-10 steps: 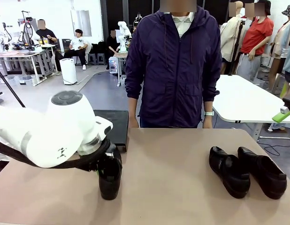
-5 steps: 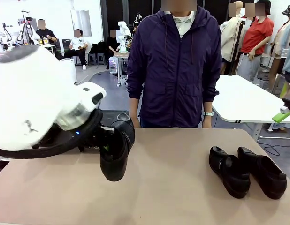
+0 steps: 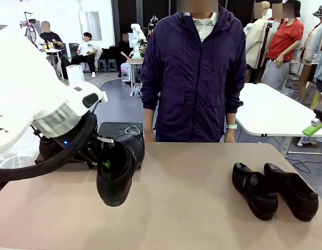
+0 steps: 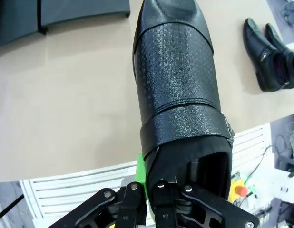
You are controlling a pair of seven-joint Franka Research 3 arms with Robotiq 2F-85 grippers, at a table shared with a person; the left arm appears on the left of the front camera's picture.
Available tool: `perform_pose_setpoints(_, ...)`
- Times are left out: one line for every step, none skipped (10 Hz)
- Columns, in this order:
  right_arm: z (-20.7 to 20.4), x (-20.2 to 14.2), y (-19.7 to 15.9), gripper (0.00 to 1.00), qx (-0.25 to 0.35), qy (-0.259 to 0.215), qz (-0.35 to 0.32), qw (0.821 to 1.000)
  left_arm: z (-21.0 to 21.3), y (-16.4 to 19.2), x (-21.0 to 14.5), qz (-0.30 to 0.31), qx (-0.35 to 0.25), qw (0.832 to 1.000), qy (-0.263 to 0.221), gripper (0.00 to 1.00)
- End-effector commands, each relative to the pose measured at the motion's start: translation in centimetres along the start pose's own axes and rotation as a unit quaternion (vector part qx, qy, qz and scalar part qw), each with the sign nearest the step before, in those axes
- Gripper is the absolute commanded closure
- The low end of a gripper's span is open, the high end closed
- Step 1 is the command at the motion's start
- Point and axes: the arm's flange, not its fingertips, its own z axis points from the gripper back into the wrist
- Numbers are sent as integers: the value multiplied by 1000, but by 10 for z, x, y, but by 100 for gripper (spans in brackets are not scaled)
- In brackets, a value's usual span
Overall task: Organize the shoes by placing them on the stand.
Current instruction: Place the Shoe from the middle of the table onto the Shoes Stand.
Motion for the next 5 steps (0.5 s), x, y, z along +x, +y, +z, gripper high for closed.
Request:
perform_pose_setpoints(2, 0, 2, 0, 6, 0, 7, 1000, -5, -4, 5, 0, -12, 1000, -12, 100)
perform_pose_setpoints(2, 0, 2, 0, 6, 0, 7, 1000, 0, 0, 0, 0, 0, 1000, 0, 100)
perform_pose_setpoints(2, 0, 2, 0, 6, 0, 7, 1000, 2, 49, 24, 41, 26, 998, -48, 100)
perform_pose_setpoints(2, 0, 2, 0, 6, 0, 7, 1000, 0, 91, 41, 23, 37, 991, -130, 100)
perform_pose_setpoints(2, 0, 2, 0, 6, 0, 7, 1000, -8, 127, 53, -25, 62, 990, -125, 100)
